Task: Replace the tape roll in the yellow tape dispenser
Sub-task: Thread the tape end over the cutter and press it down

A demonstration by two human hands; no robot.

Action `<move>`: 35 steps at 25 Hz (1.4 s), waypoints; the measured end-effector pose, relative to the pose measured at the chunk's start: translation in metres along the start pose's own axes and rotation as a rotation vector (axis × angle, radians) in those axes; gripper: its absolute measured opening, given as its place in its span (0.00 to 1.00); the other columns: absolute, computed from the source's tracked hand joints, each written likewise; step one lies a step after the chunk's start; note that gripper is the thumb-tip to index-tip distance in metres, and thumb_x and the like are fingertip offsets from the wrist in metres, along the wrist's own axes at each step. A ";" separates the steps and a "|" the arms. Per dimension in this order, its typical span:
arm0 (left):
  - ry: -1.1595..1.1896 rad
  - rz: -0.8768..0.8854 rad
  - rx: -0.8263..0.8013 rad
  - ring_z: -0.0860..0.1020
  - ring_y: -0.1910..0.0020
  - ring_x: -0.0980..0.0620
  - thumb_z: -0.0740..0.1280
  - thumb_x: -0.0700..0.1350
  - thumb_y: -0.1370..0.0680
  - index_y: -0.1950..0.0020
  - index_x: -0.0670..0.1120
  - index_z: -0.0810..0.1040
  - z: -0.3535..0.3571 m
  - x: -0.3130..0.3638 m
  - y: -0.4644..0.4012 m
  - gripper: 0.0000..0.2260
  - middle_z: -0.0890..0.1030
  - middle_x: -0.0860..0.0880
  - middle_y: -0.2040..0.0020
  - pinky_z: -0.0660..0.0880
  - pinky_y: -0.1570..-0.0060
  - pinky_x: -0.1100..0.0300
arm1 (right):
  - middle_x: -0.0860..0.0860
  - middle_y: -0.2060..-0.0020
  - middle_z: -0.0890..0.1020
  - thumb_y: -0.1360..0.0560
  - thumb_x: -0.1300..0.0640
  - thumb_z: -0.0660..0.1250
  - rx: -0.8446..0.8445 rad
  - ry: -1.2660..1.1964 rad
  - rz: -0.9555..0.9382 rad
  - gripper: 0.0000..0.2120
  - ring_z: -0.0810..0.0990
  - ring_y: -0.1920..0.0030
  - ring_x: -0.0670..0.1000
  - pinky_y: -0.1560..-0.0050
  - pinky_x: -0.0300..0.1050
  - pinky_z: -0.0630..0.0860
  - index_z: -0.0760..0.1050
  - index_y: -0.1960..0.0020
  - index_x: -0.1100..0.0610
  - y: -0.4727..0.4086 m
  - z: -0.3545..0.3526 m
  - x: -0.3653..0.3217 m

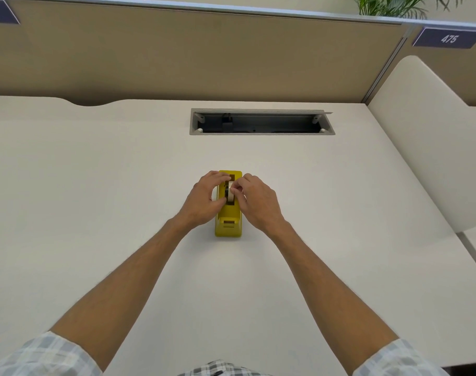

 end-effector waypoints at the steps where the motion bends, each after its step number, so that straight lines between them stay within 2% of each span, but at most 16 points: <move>1: -0.010 -0.001 -0.003 0.65 0.28 0.51 0.68 0.36 0.27 0.31 0.46 0.73 0.000 -0.001 0.000 0.23 0.73 0.49 0.31 0.65 0.29 0.49 | 0.51 0.51 0.79 0.18 0.55 0.59 0.005 0.003 0.003 0.09 0.76 0.49 0.51 0.55 0.51 0.76 0.77 0.46 0.57 0.002 0.000 -0.001; 6: 0.059 -0.025 -0.032 0.68 0.30 0.49 0.67 0.35 0.25 0.31 0.47 0.72 0.003 -0.001 0.000 0.23 0.71 0.49 0.29 0.72 0.35 0.52 | 0.51 0.52 0.79 0.19 0.55 0.59 0.016 0.018 0.022 0.09 0.77 0.51 0.52 0.58 0.49 0.75 0.78 0.48 0.57 0.008 0.003 -0.001; 8: 0.105 -0.061 -0.044 0.68 0.29 0.49 0.67 0.35 0.24 0.31 0.47 0.72 0.003 -0.002 0.001 0.23 0.71 0.49 0.28 0.72 0.35 0.53 | 0.50 0.52 0.79 0.19 0.55 0.59 0.012 0.021 0.033 0.10 0.77 0.51 0.52 0.58 0.49 0.76 0.78 0.48 0.56 0.012 0.005 -0.001; 11: -0.003 -0.078 -0.021 0.69 0.29 0.48 0.68 0.39 0.24 0.30 0.51 0.72 0.001 -0.004 0.002 0.23 0.72 0.52 0.28 0.69 0.32 0.51 | 0.50 0.52 0.79 0.18 0.53 0.58 0.016 0.034 0.056 0.11 0.77 0.51 0.51 0.59 0.50 0.77 0.78 0.48 0.55 0.019 0.008 -0.001; 16: -0.022 -0.122 -0.027 0.74 0.34 0.47 0.67 0.42 0.24 0.31 0.58 0.71 0.001 -0.005 0.003 0.23 0.76 0.52 0.32 0.72 0.36 0.48 | 0.51 0.52 0.79 0.18 0.53 0.58 0.018 0.020 0.066 0.11 0.77 0.52 0.51 0.59 0.52 0.76 0.78 0.47 0.56 0.028 0.009 -0.006; 23: -0.029 -0.132 0.020 0.72 0.31 0.49 0.68 0.39 0.26 0.32 0.54 0.74 0.001 -0.002 0.002 0.23 0.73 0.54 0.30 0.68 0.32 0.48 | 0.51 0.51 0.79 0.18 0.53 0.58 0.009 0.027 0.073 0.11 0.77 0.51 0.52 0.57 0.54 0.77 0.77 0.46 0.56 0.031 0.006 -0.007; 35: -0.029 -0.126 0.001 0.71 0.31 0.48 0.67 0.38 0.25 0.32 0.55 0.74 0.001 -0.004 -0.001 0.23 0.72 0.57 0.29 0.69 0.33 0.51 | 0.51 0.52 0.79 0.18 0.53 0.58 0.032 0.024 0.067 0.11 0.77 0.52 0.52 0.58 0.52 0.77 0.77 0.47 0.56 0.036 0.000 -0.009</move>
Point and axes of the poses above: each hand's wrist, its own y-axis away from the middle knuckle, its own z-axis out of the palm, x = y × z, the point moved 8 cm from there along -y, towards the middle knuckle
